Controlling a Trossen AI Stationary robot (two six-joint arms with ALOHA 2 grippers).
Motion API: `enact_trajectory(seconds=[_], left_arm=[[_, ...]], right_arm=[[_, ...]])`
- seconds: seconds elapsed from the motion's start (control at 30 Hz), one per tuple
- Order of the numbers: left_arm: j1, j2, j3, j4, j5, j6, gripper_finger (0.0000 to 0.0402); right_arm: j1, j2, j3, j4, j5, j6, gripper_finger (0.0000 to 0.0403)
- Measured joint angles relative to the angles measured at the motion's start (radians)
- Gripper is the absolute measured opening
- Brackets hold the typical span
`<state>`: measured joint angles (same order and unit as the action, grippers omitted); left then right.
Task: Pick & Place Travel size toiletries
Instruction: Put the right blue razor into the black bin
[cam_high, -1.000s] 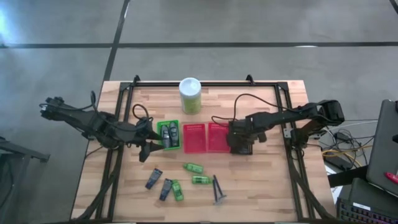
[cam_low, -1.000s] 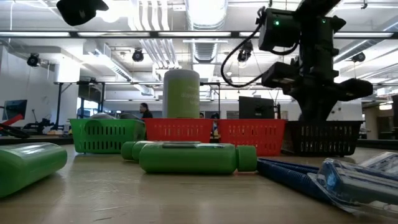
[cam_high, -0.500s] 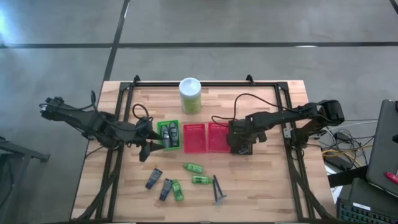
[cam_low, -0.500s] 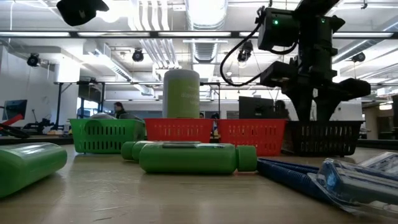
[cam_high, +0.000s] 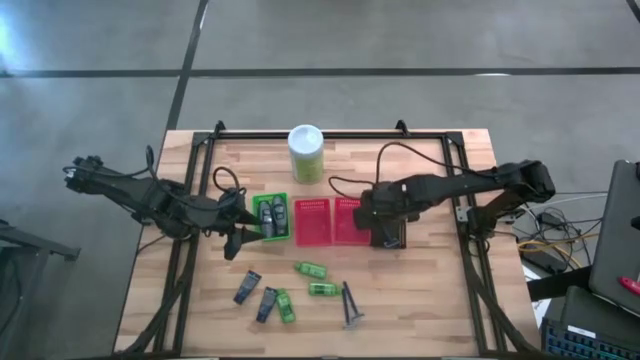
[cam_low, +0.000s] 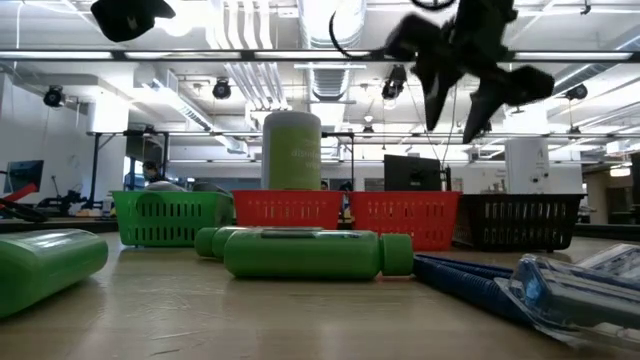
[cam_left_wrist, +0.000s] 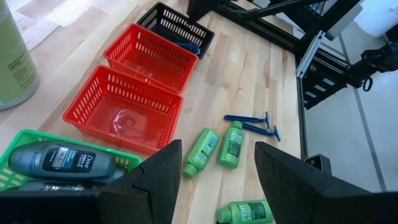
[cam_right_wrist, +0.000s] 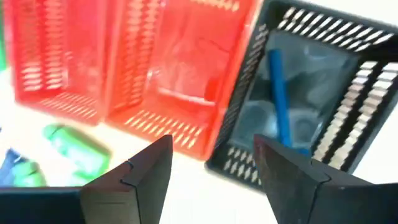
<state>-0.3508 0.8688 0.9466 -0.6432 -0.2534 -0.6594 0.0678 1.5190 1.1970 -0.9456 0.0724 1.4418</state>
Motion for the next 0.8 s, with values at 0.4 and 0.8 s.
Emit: enact_trajectory(seconds=[0.4,0.8], left_arm=[[0.000,0.000,0.000,-0.002,0.000,0.015,0.0206],[0.000,0.002,0.000,-0.013,0.002,0.027,0.0206]], right_arm=[[0.206,0.121,0.087,0.131,-0.136,0.084,0.0200],[0.324,0.502,0.313,0.141,-0.231,0.122,0.0185]])
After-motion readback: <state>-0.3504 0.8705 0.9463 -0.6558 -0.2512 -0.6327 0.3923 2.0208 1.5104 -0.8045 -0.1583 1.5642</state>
